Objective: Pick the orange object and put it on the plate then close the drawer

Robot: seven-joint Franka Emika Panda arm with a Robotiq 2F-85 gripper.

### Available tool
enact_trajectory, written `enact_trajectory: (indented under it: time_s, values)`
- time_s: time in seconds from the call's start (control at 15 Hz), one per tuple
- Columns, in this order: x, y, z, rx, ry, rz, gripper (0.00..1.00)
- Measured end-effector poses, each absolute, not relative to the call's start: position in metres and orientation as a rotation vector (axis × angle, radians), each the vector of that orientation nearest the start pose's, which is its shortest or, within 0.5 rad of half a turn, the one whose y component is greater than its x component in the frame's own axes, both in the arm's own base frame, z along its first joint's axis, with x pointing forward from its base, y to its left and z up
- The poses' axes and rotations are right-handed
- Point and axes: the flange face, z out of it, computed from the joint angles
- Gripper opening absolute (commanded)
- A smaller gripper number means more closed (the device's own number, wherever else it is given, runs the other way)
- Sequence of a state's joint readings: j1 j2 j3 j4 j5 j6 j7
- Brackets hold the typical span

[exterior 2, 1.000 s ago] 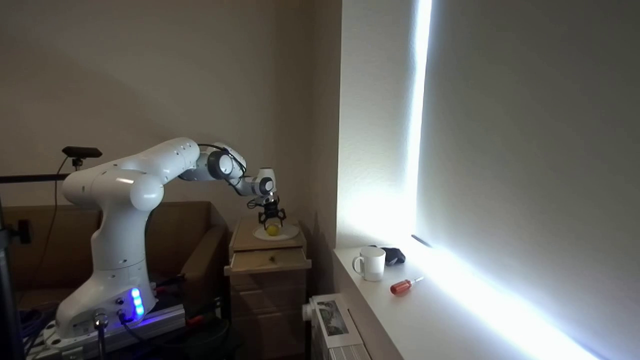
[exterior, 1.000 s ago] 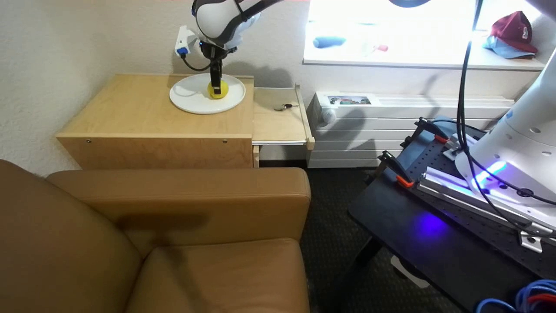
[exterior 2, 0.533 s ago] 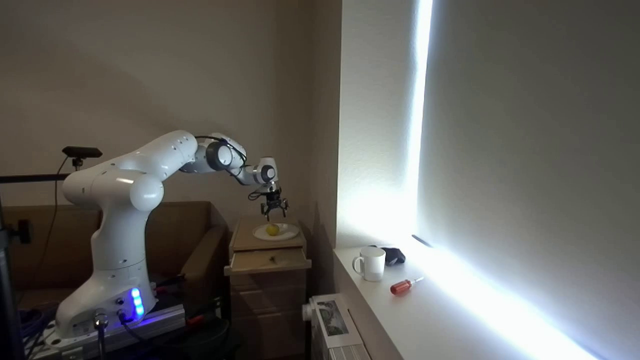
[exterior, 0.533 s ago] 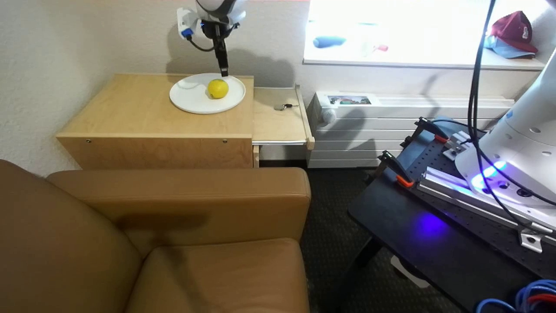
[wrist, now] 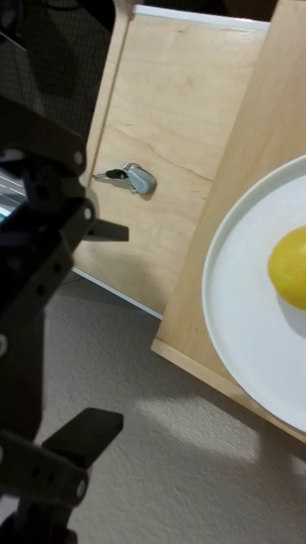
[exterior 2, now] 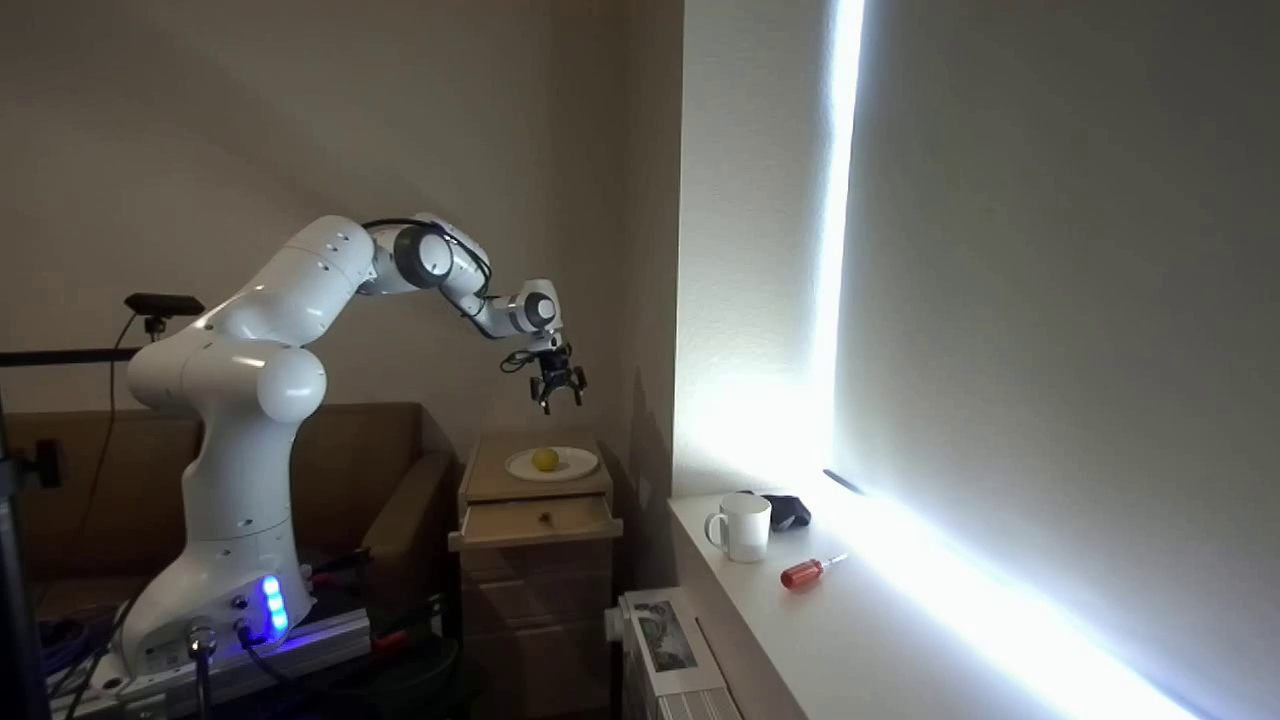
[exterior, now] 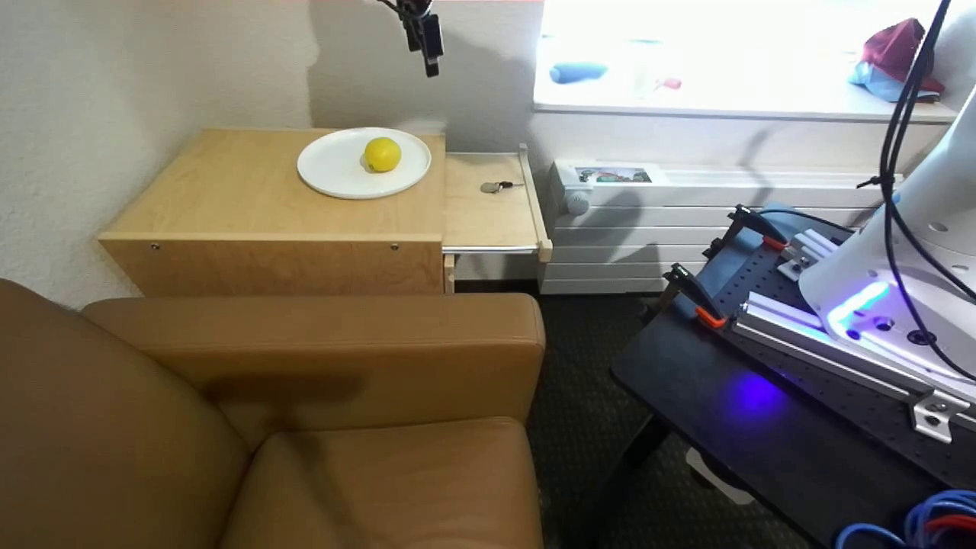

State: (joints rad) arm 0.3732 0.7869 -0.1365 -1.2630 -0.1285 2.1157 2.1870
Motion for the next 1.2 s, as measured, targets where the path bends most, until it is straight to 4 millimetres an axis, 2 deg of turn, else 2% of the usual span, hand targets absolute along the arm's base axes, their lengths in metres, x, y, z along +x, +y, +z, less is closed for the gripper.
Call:
enact_trajectory:
  time_s: [0.2, 0.33, 0.6, 0.8, 0.93, 1.07, 1.2]
  values:
    - [0.716, 0.158, 0.293, -1.977, 2.494, -0.418, 1.00]
    - [0.716, 0.150, 0.292, -1.972, 2.502, -0.419, 1.00]
    - [0.716, 0.164, 0.293, -1.976, 2.484, -0.416, 1.00]
    - [0.718, 0.181, 0.304, -1.932, 2.484, -0.412, 1.00]
    - [0.716, 0.178, 0.303, -1.932, 2.490, -0.409, 1.00]
    - [0.711, 0.160, 0.292, -1.946, 2.517, -0.398, 1.00]
    - [0.698, 0.129, 0.277, -2.014, 2.539, -0.348, 1.00]
